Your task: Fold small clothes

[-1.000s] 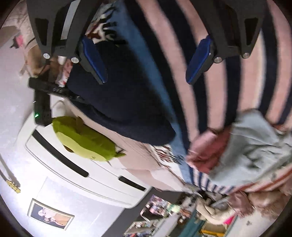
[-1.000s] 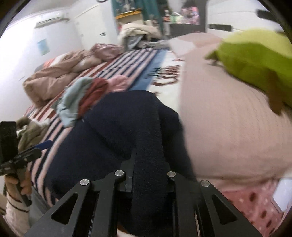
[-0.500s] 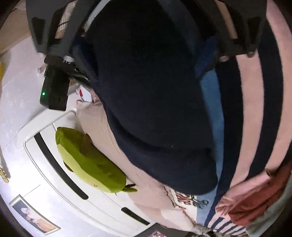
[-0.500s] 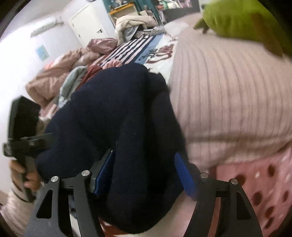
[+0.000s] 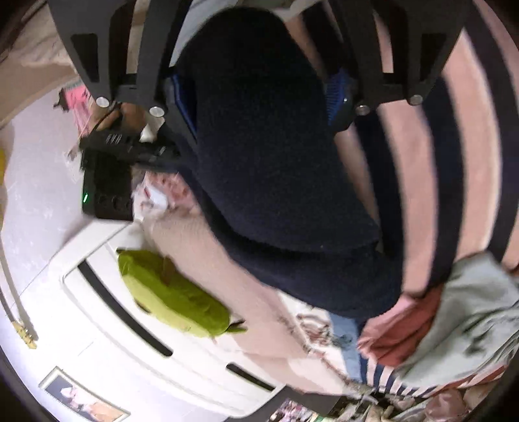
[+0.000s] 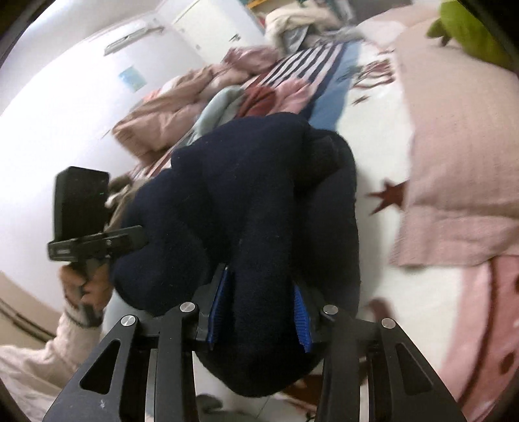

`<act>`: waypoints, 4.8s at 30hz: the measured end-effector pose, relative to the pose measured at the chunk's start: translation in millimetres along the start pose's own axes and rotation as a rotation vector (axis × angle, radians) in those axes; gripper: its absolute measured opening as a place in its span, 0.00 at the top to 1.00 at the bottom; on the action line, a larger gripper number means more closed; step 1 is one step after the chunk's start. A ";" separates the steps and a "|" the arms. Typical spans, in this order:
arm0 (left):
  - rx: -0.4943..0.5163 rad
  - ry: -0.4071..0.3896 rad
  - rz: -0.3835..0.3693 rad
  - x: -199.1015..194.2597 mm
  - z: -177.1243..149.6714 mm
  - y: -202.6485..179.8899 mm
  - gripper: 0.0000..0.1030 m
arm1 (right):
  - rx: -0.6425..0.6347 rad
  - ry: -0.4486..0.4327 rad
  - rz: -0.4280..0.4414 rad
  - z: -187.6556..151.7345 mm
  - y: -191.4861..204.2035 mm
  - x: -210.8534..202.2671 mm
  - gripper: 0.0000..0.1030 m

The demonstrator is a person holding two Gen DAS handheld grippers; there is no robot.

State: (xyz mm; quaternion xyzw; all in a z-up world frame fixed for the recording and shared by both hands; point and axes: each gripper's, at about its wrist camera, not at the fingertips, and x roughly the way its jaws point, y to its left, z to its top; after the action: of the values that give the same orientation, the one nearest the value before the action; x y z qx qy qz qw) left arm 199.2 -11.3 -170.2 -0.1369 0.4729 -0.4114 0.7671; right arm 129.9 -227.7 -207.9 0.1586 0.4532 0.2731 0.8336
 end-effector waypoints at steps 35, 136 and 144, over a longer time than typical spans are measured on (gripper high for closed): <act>-0.056 -0.030 -0.086 10.1 20.2 37.5 0.17 | -0.063 -0.044 -0.197 102.1 -18.1 60.1 0.92; -0.236 -0.425 0.578 -401.8 -4.7 227.5 0.40 | -0.226 0.226 0.357 157.5 356.7 299.5 0.52; -0.208 -0.489 0.645 -414.8 -13.0 183.2 0.31 | -0.286 0.154 0.314 148.7 352.2 259.2 0.49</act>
State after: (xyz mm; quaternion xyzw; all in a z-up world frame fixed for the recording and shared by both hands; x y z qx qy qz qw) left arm 191.3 420.8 -32.4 -0.1521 0.3344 -0.0553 0.9284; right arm 259.5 207.0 -120.8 0.0862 0.4418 0.4721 0.7580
